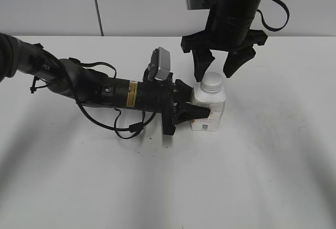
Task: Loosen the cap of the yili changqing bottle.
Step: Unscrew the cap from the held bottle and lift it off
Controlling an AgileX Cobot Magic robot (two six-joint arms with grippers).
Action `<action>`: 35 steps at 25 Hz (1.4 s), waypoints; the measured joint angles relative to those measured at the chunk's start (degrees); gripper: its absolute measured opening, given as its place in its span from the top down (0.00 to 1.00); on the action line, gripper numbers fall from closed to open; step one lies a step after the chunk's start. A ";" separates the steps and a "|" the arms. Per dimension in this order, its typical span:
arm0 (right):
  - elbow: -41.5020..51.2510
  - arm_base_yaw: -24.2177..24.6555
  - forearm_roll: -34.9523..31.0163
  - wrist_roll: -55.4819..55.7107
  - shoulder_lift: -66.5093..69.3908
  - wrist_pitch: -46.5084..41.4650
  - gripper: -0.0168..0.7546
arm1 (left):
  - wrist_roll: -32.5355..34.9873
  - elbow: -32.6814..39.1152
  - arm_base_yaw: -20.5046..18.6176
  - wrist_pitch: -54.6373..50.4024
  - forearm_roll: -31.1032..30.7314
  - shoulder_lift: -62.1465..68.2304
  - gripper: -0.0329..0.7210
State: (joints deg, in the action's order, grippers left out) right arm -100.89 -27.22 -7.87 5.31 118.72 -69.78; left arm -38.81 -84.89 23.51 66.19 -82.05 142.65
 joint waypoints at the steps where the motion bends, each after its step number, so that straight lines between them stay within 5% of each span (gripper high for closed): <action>1: 0.00 0.00 0.12 0.00 0.00 0.00 0.29 | 0.00 0.00 0.00 0.00 0.00 0.00 0.54; 10: 0.25 0.00 0.13 0.14 0.48 -0.06 0.29 | 0.00 0.00 0.00 0.13 0.07 0.09 0.54; 16: 0.25 -0.02 -0.02 0.10 0.52 -0.06 0.48 | 0.00 0.00 0.00 0.19 0.07 0.09 0.54; 23: 0.25 -0.02 -0.25 -2.11 0.52 -0.06 0.48 | 0.00 0.00 0.00 0.19 0.07 0.13 0.54; 35: 0.13 -0.02 -0.13 -55.17 0.52 -0.17 0.48 | 0.00 0.00 0.00 0.29 0.18 0.13 0.54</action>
State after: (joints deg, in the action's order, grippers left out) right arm -100.76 -27.24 -8.00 -49.86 119.23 -69.95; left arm -38.81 -84.89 23.51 66.48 -81.86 142.78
